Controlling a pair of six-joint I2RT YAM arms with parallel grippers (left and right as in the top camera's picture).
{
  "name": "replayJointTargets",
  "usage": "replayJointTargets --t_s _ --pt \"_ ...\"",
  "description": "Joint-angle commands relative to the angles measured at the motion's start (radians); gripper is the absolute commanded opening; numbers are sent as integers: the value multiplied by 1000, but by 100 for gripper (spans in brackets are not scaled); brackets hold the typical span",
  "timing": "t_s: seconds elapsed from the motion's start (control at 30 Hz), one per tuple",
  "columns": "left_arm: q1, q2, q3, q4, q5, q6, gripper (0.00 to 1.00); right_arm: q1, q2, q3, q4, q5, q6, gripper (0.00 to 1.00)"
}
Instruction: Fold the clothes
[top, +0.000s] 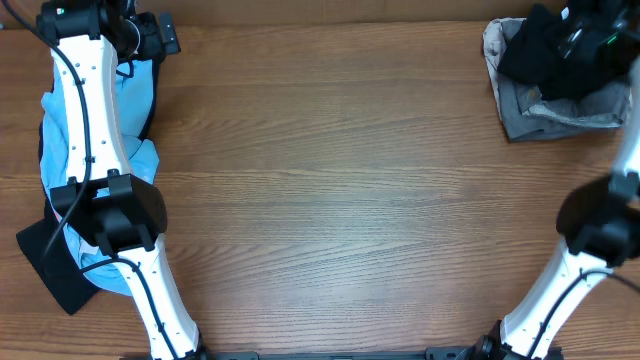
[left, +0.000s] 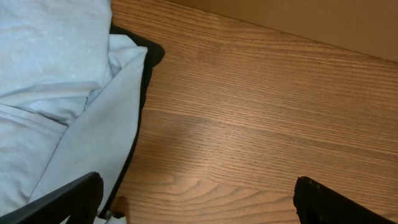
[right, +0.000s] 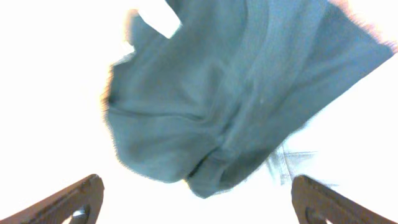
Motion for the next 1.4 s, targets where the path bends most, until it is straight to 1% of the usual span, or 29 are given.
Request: replayJointTargets --t_s 0.0,0.1,0.3,0.6,0.8,0.87,0.97,1.03,1.1,1.13,1.23,1.37 --pt "-6 11 7 0 10 -10 100 1 -203 166 -91 -80 3 100" --pt "-6 11 7 0 10 -10 100 1 -290 239 -191 -107 3 100" --pt "-6 11 7 0 10 -11 100 0 -426 252 -207 -107 3 100" --pt "-6 11 7 0 10 -10 100 0 -451 240 -210 -106 2 100" --pt "-6 11 7 0 10 -10 100 16 -477 230 -329 -100 3 100" --pt "-6 11 7 0 10 -10 100 48 -515 193 -325 -96 2 100" --pt "-9 11 7 0 10 -10 100 118 -607 63 -246 -52 3 100" --pt "-8 11 7 0 10 -10 100 175 -696 -79 -152 -11 3 100" --pt "-7 11 7 0 10 -10 100 228 -811 -258 -40 14 3 100" --pt "-7 11 7 0 10 -10 100 243 -855 -327 0 14 3 100" --pt "-7 11 7 0 10 -10 100 288 -1036 -609 159 14 8 100" --pt "-7 11 7 0 10 -10 100 300 -1293 -1020 401 14 82 100"
